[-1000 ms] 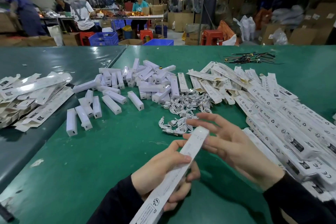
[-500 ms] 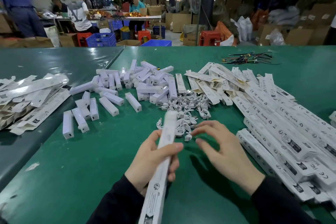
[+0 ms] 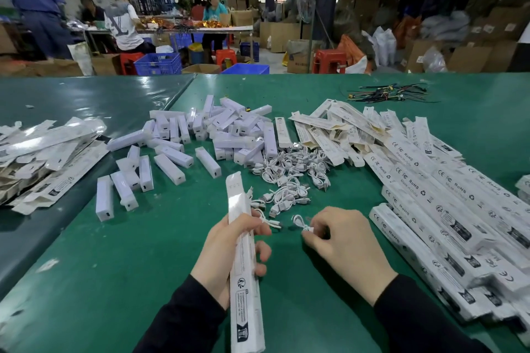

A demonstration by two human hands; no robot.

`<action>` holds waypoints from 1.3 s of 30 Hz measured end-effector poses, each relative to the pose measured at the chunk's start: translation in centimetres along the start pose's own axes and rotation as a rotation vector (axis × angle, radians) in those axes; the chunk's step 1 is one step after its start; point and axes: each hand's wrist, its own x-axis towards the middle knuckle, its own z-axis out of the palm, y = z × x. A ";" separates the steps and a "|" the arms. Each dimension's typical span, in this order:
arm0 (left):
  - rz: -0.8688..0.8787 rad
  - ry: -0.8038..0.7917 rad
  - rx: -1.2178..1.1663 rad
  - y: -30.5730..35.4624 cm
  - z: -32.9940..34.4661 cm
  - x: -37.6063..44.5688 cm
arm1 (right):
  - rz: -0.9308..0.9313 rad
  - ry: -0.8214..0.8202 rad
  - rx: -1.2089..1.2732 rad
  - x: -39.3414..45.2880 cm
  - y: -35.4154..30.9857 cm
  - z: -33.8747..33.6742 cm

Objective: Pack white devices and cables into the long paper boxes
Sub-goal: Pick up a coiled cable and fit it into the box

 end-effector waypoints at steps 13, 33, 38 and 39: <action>0.035 0.142 0.158 -0.1 0.3 0.0 | 0.160 -0.086 1.157 -1.4 -3.2 -0.4; -0.205 -0.283 0.094 0.1 0.0 -0.8 | 0.172 0.114 1.055 -0.4 -2.0 -2.8; -0.289 -0.473 0.169 -0.3 0.2 -1.6 | 0.124 -0.003 1.017 -0.2 -1.5 -2.5; -0.298 -0.485 0.183 -0.3 0.2 -1.6 | 0.112 -0.042 1.032 -0.3 -1.6 -2.4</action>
